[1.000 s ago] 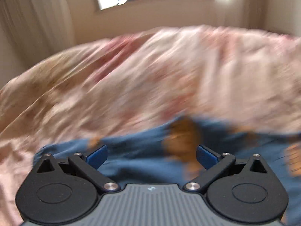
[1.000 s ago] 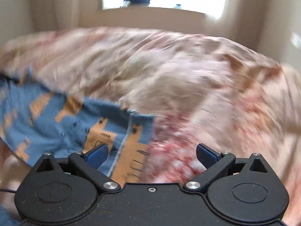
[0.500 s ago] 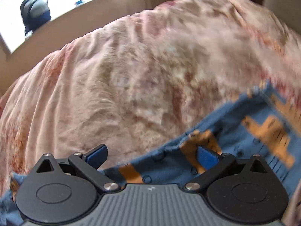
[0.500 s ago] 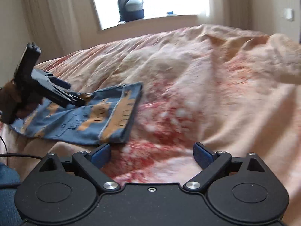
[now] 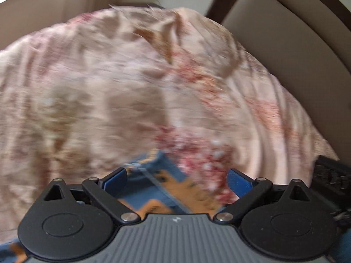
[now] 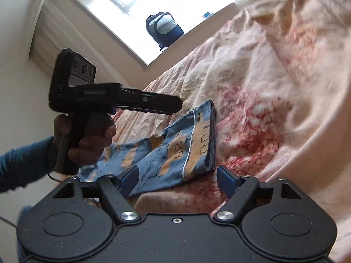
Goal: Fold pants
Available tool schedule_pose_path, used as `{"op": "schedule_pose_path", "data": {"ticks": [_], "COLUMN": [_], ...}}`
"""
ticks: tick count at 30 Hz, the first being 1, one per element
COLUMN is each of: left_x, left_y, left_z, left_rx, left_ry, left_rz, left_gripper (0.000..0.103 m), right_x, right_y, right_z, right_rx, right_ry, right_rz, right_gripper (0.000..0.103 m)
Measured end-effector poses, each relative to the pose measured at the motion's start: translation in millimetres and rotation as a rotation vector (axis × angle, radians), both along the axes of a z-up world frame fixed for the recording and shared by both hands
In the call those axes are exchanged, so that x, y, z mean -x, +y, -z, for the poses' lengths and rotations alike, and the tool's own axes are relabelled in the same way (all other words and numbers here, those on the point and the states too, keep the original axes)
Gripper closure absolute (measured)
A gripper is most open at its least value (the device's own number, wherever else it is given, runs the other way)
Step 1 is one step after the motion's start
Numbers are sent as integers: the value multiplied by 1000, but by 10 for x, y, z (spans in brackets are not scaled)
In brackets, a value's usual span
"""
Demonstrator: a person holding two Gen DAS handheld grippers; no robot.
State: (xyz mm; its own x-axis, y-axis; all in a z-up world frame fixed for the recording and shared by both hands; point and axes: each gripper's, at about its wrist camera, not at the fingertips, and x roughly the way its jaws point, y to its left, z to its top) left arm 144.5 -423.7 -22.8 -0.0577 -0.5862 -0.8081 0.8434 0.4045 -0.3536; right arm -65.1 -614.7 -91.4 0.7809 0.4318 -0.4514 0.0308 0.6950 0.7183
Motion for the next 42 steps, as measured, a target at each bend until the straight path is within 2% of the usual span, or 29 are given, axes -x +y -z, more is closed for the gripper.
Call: {"op": "schedule_pose_path", "data": {"ticks": [3,6,8,10,11,12,15,21,26,30,32,34,36,37,40,42], "left_x": [-4,-30,-72,-132,-160,-185,-220,-132,-64,10,41,68,89,102,118,112], "left_y": [-147,-232,-248,-233,-211,-196,-166,-311,-467,-605,-678,-741,-765,-769,-759,-730], "left_z": [87,192,247,272,262,246,152,-89,-110,-24,30,86,125,132,132,123], "left_rx": [-40,-102,-126,-125,-119,-114,-108,-174,-285,-372,-417,-463,-492,-498,-497,-483], "left_ry": [37,51,45,66,86,104,121,44,30,-24,-51,-70,-91,-103,-106,-82], "left_rz": [-9,-34,-59,-90,-105,-116,-138,-115,-95,-70,-59,-49,-51,-48,-45,-55], "left_gripper": [3,3,3,3,3,3,3,6,18,27,37,43,45,51,81,89], "right_x": [-96,-151,-175,-192,-182,-182,-160,-223,-270,-286,-278,-276,-281,-278,-249,-227], "right_y": [14,61,97,155,221,221,351,754,878,878,880,894,896,893,870,842], "right_z": [108,123,104,66,27,27,-54,-316,-399,-391,-401,-400,-389,-384,-367,-347], "right_rx": [7,6,7,52,115,115,210,524,612,615,621,631,630,630,630,624], "right_ry": [44,44,33,27,24,24,-1,-85,-116,-112,-112,-112,-107,-103,-89,-75], "right_rz": [17,27,30,21,20,20,22,-36,-74,-83,-85,-87,-87,-86,-80,-73], "right_gripper": [24,25,38,66,68,69,71,70,70,70,70,70,69,69,66,60]}}
